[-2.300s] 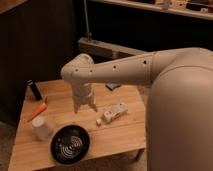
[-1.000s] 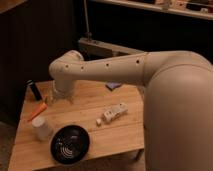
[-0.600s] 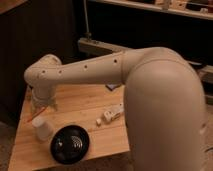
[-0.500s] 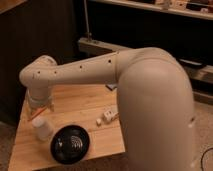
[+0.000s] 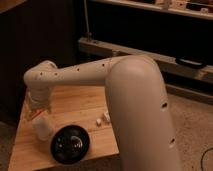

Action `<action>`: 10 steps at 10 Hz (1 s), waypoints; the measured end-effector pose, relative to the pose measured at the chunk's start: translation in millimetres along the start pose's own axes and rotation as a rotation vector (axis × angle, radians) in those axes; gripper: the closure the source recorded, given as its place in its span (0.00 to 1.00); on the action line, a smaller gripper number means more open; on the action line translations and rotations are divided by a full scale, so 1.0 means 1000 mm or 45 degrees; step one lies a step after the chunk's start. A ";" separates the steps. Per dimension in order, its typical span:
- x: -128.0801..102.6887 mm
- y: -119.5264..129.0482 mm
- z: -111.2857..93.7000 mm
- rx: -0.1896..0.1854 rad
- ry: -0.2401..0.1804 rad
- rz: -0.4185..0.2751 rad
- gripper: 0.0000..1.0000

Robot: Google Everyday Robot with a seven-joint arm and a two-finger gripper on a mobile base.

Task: Place the ceramic cup over the eraser

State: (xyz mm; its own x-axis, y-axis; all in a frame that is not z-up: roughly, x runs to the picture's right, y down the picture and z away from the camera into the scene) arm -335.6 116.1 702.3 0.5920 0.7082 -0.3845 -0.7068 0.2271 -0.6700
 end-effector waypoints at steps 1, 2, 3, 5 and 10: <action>0.000 -0.004 0.004 -0.007 0.018 0.000 0.35; 0.001 -0.006 0.008 -0.008 0.034 0.002 0.35; 0.005 -0.009 0.016 -0.009 0.061 0.004 0.35; 0.010 -0.014 0.027 -0.019 0.093 0.013 0.35; 0.023 0.004 0.039 -0.045 0.131 -0.029 0.35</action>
State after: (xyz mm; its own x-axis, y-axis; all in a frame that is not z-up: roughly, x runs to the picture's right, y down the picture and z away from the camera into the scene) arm -339.7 159.6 715.3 0.6456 0.6305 -0.4309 -0.6797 0.2171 -0.7006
